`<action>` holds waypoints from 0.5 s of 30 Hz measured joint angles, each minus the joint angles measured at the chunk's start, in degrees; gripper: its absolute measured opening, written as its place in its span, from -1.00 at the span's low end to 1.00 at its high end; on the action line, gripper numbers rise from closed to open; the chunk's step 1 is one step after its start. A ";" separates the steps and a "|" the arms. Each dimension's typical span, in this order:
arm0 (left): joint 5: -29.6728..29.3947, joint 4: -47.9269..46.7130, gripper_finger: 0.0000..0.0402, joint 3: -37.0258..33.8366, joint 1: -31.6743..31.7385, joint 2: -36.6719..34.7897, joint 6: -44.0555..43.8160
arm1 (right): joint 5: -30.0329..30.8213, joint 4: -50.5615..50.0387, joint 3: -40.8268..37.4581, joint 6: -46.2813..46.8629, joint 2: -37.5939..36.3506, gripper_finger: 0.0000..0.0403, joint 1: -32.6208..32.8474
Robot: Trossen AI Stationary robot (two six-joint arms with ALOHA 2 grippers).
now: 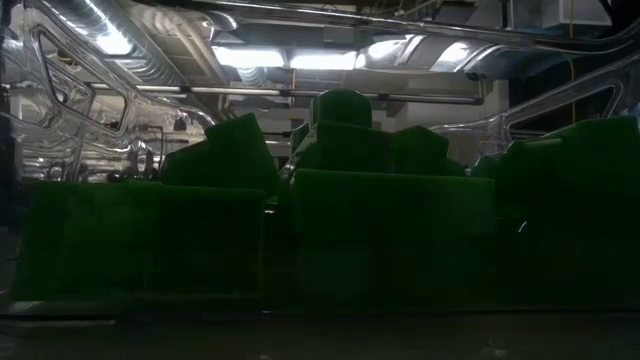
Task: Sort blocks
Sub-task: Put the blue game piece into the bottom left transparent bin
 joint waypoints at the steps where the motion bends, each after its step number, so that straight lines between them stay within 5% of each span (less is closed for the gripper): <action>1: 0.00 0.03 0.27 0.00 0.00 0.00 -0.04 | -0.83 -4.36 0.02 -1.55 -1.54 0.42 0.08; 6: 0.00 0.35 0.27 0.00 0.72 0.00 1.01 | 1.17 -24.24 -1.51 -4.94 -8.28 0.40 1.81; 15: 0.44 6.06 0.27 0.00 10.60 3.35 6.92 | 29.21 -38.37 -17.18 6.35 -25.76 0.40 10.60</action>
